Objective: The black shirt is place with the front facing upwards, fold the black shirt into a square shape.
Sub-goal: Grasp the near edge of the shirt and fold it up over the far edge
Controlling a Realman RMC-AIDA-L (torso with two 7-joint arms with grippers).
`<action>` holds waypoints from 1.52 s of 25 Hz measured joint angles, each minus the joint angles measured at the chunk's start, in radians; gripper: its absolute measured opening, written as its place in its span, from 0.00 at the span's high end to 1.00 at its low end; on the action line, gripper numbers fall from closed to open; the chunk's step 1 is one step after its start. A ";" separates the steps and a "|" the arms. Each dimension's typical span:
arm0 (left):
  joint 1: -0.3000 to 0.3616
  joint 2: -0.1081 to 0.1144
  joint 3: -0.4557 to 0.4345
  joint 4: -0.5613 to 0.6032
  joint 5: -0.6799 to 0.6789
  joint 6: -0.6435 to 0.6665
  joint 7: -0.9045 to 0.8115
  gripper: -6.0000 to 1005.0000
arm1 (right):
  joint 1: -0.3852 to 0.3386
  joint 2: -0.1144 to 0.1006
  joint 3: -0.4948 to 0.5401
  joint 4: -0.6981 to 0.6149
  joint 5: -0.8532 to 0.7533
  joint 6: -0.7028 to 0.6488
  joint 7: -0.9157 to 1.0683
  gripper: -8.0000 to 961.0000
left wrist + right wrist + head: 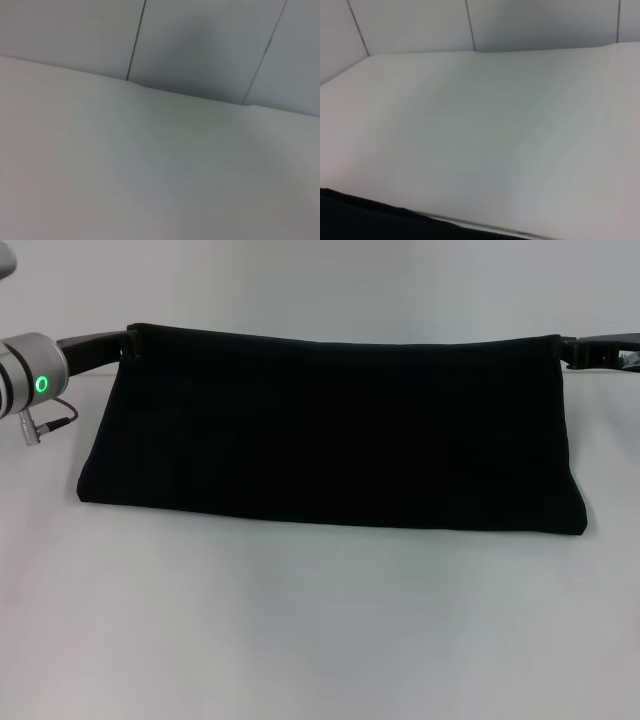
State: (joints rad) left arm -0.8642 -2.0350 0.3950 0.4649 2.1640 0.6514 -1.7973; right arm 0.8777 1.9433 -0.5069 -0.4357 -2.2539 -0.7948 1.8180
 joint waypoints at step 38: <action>0.081 -0.023 0.023 0.109 -0.074 0.329 -0.043 0.28 | -0.092 -0.011 -0.044 -0.132 0.003 -0.202 0.210 0.33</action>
State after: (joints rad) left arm -0.7830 -2.0575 0.4178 0.5734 2.0897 0.9803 -1.8403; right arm 0.7862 1.9320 -0.5514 -0.5674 -2.2511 -0.9967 2.0280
